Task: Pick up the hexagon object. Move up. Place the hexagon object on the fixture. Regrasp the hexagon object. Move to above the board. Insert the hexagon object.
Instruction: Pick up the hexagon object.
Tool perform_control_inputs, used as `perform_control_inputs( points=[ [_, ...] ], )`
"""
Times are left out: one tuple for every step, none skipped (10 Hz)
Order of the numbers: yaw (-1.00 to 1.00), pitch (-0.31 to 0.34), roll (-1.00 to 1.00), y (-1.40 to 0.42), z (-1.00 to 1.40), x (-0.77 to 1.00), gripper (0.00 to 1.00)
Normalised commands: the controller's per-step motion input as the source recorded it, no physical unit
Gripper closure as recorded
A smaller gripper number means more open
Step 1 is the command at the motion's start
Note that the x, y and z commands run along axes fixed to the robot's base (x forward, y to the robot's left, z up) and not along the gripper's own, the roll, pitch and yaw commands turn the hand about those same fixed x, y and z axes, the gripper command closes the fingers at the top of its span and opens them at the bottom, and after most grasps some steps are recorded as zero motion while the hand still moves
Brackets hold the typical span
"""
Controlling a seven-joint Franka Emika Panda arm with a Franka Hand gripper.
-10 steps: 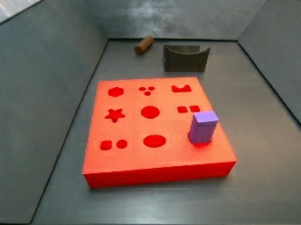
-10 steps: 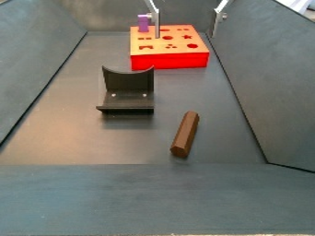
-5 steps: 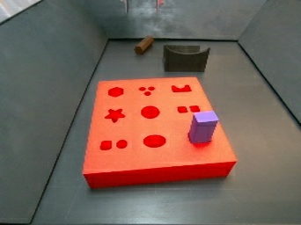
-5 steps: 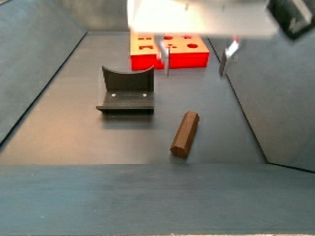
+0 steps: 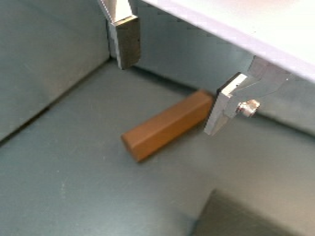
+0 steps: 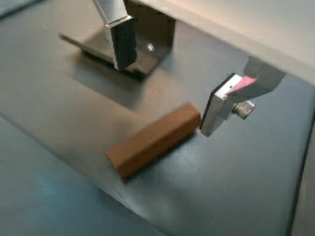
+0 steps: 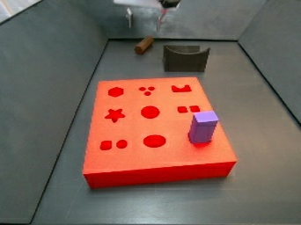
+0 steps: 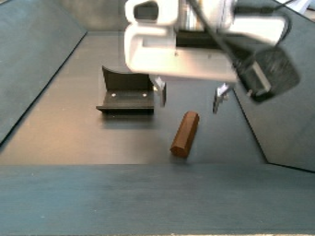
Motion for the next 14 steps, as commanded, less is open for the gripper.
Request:
perform_control_inputs(
  points=[
    [-0.27,-0.024,0.00,-0.21,-1.00,-0.20,0.00],
    [-0.17,-0.011,0.00,-0.24,-1.00,-0.35,0.00],
    [-0.08,0.000,0.00,-0.20,-1.00,-0.42,0.00],
    [0.00,-0.016,0.00,-0.11,-1.00,-0.43,0.00],
    [0.00,-0.019,0.00,0.00,-1.00,-0.25,0.00],
    [0.00,0.000,0.00,0.07,-1.00,-0.04,0.00],
    [0.00,0.000,-0.06,0.19,-1.00,0.03,0.00],
    [0.00,0.063,-0.11,0.26,-0.89,0.30,0.00],
    [0.00,0.034,-0.13,0.13,-0.61,0.09,0.00],
    [0.00,0.031,-0.13,0.13,-0.37,0.04,0.00],
    [0.00,-0.083,-0.14,0.17,0.00,-0.05,0.00],
    [0.00,0.026,0.00,0.00,0.00,0.01,0.00],
    [0.00,0.020,0.00,0.00,0.00,0.00,0.00],
    [0.00,0.000,0.00,0.00,0.00,0.00,0.00]
  ],
)
